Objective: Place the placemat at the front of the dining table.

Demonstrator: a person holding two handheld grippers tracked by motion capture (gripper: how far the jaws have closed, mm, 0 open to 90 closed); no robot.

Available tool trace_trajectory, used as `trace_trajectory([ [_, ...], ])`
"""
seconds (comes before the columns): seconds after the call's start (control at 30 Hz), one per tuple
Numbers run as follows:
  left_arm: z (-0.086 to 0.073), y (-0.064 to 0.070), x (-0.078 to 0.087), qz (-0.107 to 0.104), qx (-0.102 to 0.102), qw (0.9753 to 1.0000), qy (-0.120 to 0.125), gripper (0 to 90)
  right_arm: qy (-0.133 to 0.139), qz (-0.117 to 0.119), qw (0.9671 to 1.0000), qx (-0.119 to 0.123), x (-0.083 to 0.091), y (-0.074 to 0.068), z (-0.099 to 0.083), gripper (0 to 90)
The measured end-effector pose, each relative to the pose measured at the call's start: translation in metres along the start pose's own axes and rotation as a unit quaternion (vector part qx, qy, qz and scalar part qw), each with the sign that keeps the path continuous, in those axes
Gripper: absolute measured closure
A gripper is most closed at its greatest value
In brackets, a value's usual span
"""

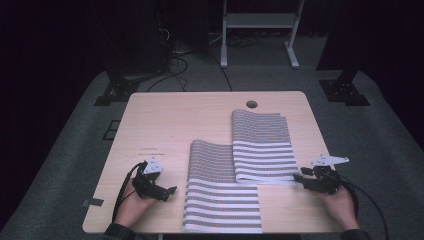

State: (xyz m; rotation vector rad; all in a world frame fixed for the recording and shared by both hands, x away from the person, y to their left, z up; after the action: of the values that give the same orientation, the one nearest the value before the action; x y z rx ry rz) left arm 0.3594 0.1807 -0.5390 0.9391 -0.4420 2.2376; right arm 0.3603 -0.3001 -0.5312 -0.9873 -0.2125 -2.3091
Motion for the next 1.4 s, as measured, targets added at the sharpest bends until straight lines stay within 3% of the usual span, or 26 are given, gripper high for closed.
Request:
trace_trajectory([
  [0.1, 0.000, 0.000, 0.000, 0.000, 0.000, 1.0000, 0.001, 0.0, 0.000, 0.005, 1.0000, -0.006, -0.002, 0.001, 0.000, 54.4],
  [0.13, 0.000, 0.000, 0.000, 0.000, 0.000, 1.0000, 0.001, 0.0, 0.003, 0.009, 0.9999, -0.008, -0.002, 0.002, 0.000, 64.1],
  [0.5, -0.001, 0.000, 0.000, 0.000, 0.000, 1.0000, 0.003, 0.0, 0.004, 0.017, 0.9997, -0.015, -0.001, -0.002, 0.001, 84.9],
  [0.6, -0.001, 0.000, 0.000, 0.000, 0.000, 1.0000, 0.003, 0.0, 0.008, 0.008, 0.9998, -0.015, 0.003, 0.000, 0.003, 86.3],
  [0.87, -0.001, 0.000, 0.000, 0.000, -0.001, 1.0000, 0.004, 0.0, 0.036, 0.011, 0.9992, -0.015, 0.013, -0.002, 0.012, 86.9],
  [1.27, -0.001, 0.000, 0.001, 0.002, -0.002, 1.0000, -0.001, 0.0, 0.085, 0.011, 0.9963, 0.005, 0.030, -0.011, 0.047, 87.2],
  [1.4, 0.004, -0.002, 0.006, 0.005, 0.001, 0.9999, 0.013, 0.0, 0.096, 0.013, 0.9951, 0.021, 0.030, -0.017, 0.063, 87.3],
])
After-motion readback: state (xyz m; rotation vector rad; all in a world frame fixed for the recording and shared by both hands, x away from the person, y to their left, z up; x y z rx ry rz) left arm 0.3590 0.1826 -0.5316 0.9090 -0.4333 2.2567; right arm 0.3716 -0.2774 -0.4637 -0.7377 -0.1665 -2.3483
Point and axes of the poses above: each handheld gripper's, and its own axes: x roughly backward along the jaws, z roughly out of its top, y roughly to its right, the point moved 8 cm from there along -x, roughly forward along the jaws, and after that the axes turned 3 degrees about z, right-handed, at the moved point
